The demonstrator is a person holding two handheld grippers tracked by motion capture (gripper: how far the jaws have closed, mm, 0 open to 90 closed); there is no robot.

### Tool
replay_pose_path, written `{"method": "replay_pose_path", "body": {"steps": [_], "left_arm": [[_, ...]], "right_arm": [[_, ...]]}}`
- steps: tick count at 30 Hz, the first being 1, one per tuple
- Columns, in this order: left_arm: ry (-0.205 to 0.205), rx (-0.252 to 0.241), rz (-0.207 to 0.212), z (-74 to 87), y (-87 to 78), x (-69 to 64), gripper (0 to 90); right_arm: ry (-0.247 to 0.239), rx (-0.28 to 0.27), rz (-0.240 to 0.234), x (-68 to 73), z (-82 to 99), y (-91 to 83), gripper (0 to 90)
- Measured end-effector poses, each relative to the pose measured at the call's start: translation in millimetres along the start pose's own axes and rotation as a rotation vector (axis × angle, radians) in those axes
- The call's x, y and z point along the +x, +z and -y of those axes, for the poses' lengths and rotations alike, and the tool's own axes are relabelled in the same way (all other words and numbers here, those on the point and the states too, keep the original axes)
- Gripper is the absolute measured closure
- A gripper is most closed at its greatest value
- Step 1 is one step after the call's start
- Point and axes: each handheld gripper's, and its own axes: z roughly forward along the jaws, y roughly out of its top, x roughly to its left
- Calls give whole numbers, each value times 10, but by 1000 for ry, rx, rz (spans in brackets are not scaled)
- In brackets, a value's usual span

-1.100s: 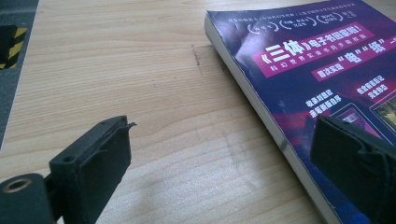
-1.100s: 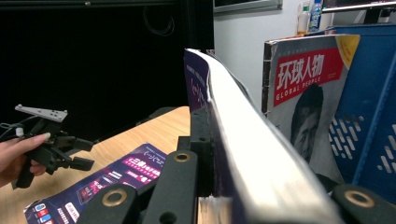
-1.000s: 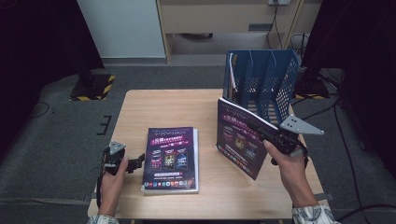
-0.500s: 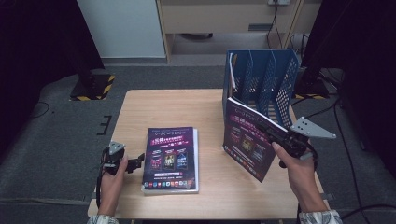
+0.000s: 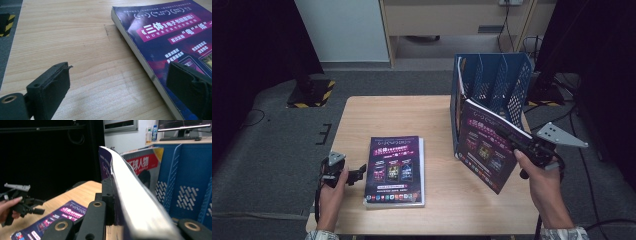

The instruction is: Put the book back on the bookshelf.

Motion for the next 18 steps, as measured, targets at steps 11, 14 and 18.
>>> {"method": "replay_pose_path", "body": {"steps": [11,14,18], "left_arm": [[3,4,-1,3,-3,-5,45],[3,5,-1,4,-3,-2,45],[2,3,-1,3,-7,1,45]], "right_arm": [[9,-13,48,-63,-346,-92,841],[16,-18,63,-86,-396,-82,841],[25,-23,102,-128,-499,-47,841]]}}
